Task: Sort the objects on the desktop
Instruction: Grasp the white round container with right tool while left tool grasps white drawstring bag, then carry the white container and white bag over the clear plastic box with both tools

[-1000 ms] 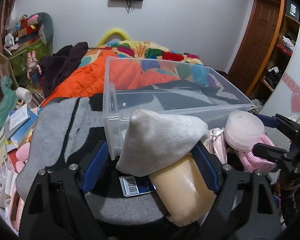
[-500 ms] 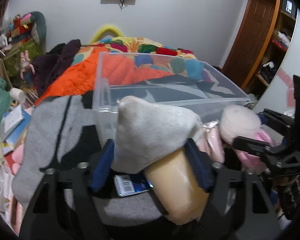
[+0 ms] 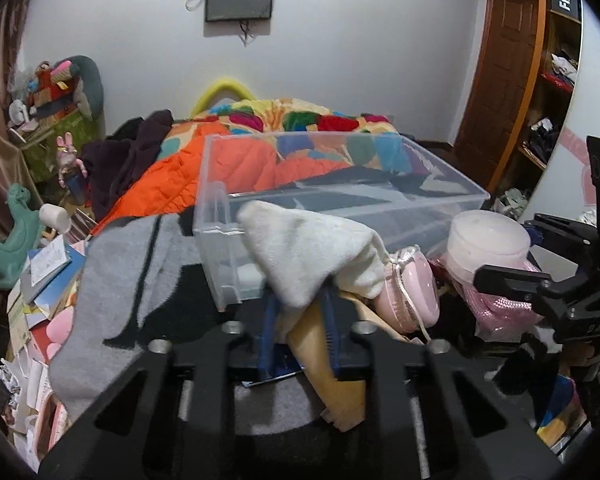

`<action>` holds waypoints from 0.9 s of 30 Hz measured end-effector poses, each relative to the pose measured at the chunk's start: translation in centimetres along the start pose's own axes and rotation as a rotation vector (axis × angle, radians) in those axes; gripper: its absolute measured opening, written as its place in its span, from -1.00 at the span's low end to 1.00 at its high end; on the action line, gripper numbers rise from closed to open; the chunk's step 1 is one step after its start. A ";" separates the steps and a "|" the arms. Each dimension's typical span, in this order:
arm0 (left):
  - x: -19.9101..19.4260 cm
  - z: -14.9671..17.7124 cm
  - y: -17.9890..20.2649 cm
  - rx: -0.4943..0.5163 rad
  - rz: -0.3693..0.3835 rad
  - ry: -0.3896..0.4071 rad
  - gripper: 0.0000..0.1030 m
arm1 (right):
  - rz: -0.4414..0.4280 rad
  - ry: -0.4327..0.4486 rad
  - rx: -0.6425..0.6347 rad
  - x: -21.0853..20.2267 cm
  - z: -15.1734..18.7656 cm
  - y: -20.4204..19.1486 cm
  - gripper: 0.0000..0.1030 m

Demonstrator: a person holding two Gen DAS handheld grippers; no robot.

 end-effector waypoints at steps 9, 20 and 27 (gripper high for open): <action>-1.9 0.5 0.5 0.012 0.002 0.043 -0.90 | -0.015 0.031 0.005 -1.6 0.0 -0.2 0.22; -6.9 0.5 -0.3 -0.016 0.014 0.163 -0.98 | -0.036 0.060 0.025 -3.4 -0.6 0.1 0.22; -7.0 -0.2 -0.3 0.036 -0.006 0.124 -0.75 | -0.047 0.066 0.029 -3.7 -1.0 0.2 0.22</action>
Point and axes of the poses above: each gripper's, at about its wrist camera, not at the fingertips, and x roughly the way its jaws point, y to its right, z to its underside, the point moved 1 cm from there along x, roughly the way its jaws point, and after that the axes turned 15 degrees about -y, right-handed, at the moved point
